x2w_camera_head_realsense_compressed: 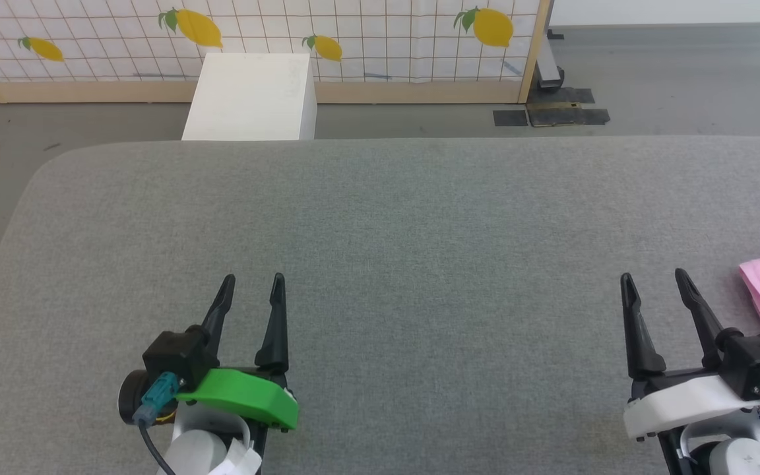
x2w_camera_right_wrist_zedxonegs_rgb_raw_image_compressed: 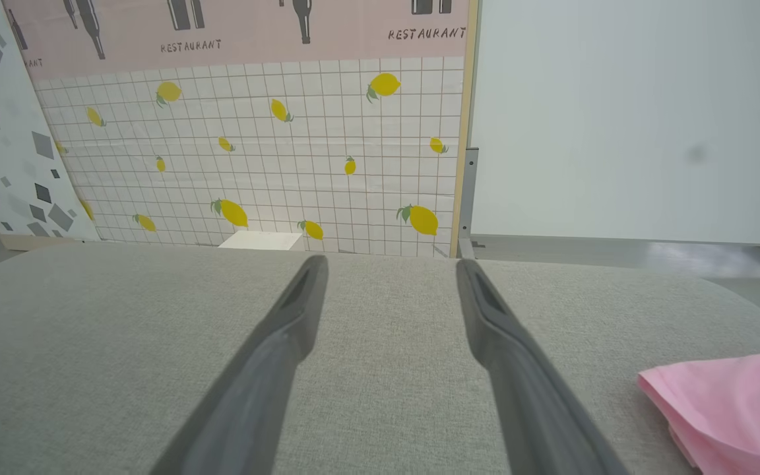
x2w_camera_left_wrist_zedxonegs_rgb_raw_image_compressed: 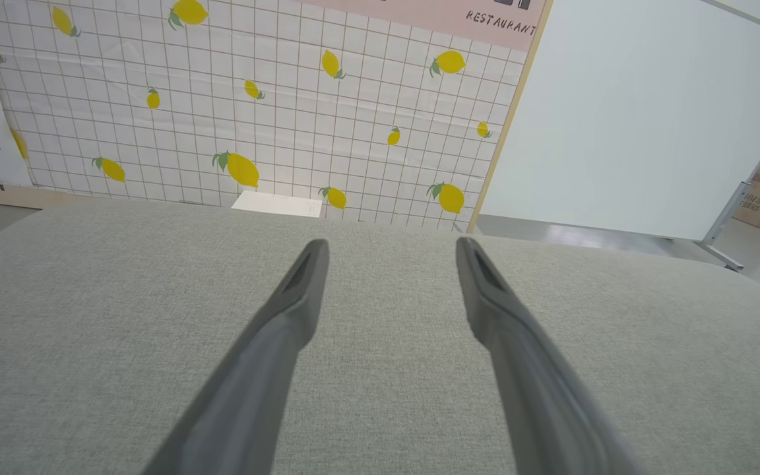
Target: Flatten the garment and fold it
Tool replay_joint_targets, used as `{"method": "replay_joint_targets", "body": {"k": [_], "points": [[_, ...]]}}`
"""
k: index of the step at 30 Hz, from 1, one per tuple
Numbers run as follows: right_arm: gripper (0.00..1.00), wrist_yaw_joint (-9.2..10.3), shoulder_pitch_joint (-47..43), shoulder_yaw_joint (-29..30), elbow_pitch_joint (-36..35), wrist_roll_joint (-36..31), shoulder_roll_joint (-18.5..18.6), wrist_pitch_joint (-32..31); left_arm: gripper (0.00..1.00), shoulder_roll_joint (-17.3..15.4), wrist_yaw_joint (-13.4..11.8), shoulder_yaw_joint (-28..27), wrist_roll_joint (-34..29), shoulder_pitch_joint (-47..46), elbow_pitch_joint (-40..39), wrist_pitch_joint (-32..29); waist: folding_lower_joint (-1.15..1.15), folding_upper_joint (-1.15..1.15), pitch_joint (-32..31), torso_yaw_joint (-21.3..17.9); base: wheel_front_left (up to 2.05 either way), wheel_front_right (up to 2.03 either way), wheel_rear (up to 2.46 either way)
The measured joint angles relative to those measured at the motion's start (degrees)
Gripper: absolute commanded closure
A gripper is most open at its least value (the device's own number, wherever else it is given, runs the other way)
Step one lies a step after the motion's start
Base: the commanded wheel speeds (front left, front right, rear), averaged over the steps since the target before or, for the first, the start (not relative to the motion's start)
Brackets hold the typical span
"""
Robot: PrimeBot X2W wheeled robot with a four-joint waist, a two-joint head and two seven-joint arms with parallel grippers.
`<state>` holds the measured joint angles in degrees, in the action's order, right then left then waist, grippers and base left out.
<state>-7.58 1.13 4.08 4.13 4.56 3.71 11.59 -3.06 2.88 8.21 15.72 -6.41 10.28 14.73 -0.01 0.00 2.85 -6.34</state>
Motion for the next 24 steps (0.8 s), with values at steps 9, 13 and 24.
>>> {"method": "replay_joint_targets", "body": {"k": [9, 13, 24], "points": [[0.00, 0.00, 0.0, -0.1, -0.1, 0.0, -0.4, -0.3, 0.00, 0.0, -0.8, 0.2, 0.5, 0.0, 0.0, 0.0, 0.00, 0.00, 0.1, 0.1, 0.00, 0.00, 0.00], [1.00, 0.00, 0.0, -0.4, 0.2, 0.4, -0.5, -0.9, 1.00, 0.0, -0.8, 0.3, 0.5, 0.0, 0.2, 0.0, 0.00, 0.00, 0.2, -0.3, 0.00, 0.00, 0.00], [1.00, 0.00, 0.0, -0.3, 0.2, 0.4, -0.5, -1.0, 1.00, 0.0, -0.8, 0.3, 0.5, 0.0, 0.2, 0.0, 0.00, 0.00, 0.1, -0.2, 0.00, 0.00, 0.00]]}}
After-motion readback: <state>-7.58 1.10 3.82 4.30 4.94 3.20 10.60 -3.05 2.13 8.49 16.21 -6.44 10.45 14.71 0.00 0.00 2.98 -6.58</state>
